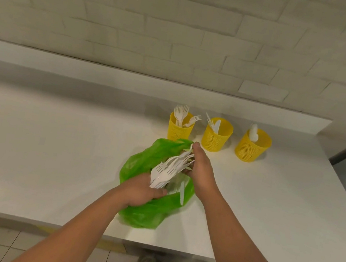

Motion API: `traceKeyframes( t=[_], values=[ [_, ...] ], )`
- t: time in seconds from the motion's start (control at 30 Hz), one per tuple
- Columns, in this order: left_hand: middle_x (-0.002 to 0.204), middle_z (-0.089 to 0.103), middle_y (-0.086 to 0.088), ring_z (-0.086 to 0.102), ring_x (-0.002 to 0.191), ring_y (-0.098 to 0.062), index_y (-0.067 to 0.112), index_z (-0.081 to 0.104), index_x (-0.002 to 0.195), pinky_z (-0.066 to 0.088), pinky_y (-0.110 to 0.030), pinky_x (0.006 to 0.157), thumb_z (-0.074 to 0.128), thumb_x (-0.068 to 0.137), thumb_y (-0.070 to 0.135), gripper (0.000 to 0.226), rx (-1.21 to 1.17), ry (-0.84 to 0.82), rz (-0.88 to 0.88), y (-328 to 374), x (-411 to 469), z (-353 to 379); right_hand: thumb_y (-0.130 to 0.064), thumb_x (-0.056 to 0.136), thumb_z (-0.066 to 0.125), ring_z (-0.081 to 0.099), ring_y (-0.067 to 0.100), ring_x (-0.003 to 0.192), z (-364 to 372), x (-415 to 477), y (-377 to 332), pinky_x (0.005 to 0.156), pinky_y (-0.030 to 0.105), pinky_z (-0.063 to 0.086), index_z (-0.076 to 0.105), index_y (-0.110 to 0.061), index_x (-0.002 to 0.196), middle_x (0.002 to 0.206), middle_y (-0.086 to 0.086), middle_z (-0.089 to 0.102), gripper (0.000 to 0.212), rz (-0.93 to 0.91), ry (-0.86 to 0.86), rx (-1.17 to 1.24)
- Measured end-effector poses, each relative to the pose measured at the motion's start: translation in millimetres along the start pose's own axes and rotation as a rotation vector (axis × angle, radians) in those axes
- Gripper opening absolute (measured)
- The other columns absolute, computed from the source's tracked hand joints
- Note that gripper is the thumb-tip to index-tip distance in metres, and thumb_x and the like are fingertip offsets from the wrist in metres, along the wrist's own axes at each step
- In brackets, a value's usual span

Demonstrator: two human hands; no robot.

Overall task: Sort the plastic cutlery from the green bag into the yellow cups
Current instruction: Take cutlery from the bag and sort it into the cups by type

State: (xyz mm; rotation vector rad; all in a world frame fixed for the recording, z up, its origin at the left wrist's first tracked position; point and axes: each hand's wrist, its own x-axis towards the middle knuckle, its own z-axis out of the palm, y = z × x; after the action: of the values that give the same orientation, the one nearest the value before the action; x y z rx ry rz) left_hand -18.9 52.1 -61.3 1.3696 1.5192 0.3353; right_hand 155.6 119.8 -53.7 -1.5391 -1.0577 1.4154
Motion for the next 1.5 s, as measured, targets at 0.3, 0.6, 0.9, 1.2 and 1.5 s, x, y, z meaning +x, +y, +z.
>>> traceKeyframes(
  t=[0.3,0.6,0.9,1.2,1.5],
  values=[
    [0.094,0.068,0.009,0.064,0.082,-0.01,0.037,0.061,0.117,0.048,-0.023,0.067,0.073,0.089,0.024,0.032,-0.074,0.099,0.084,10.8,9.7,3.6,-0.054,0.078,0.053,0.072,0.023,0.091,16.5,-9.6,-7.7,0.089,0.053,0.056,0.075,-0.02,0.094,0.089,0.002,0.076,0.044,-0.21,0.039,-0.18],
    [0.094,0.07,0.009,0.064,0.081,-0.009,0.026,0.066,0.114,0.049,-0.024,0.067,0.072,0.082,0.011,0.036,-0.025,0.146,0.178,19.9,19.1,2.7,-0.013,0.102,0.048,0.067,0.008,0.103,17.5,-7.3,-13.2,0.086,0.023,0.048,0.073,-0.024,0.12,0.114,-0.007,0.074,0.033,-0.355,0.009,-0.191],
    [0.087,0.068,0.014,0.063,0.076,-0.003,0.033,0.063,0.101,0.046,-0.016,0.061,0.075,0.082,0.018,0.027,-0.019,0.199,0.229,32.8,28.0,-6.1,-0.017,0.103,0.054,0.061,-0.005,0.118,8.9,-13.5,-18.7,0.096,0.02,0.051,0.059,-0.03,0.138,0.134,-0.015,0.062,0.038,-0.397,0.007,0.047],
    [0.076,0.067,0.01,0.059,0.059,-0.007,0.027,0.062,0.109,0.047,-0.026,0.058,0.074,0.08,0.014,0.034,-0.287,0.264,0.25,48.9,34.1,-3.3,-0.024,0.103,0.058,0.056,0.001,0.13,5.2,-9.7,-32.3,0.107,0.025,0.047,0.053,-0.027,0.146,0.142,-0.011,0.059,0.043,-0.441,-0.064,0.009],
    [0.067,0.055,-0.009,0.055,0.062,-0.021,0.012,0.064,0.094,0.048,-0.037,0.065,0.074,0.087,0.009,0.013,-0.954,0.267,0.321,78.5,22.2,-22.0,-0.024,0.084,0.066,0.072,0.027,0.1,6.8,-36.2,-11.8,0.085,0.044,0.059,0.054,-0.022,0.132,0.11,0.008,0.072,0.05,-0.09,-0.485,-0.037]
  ],
)
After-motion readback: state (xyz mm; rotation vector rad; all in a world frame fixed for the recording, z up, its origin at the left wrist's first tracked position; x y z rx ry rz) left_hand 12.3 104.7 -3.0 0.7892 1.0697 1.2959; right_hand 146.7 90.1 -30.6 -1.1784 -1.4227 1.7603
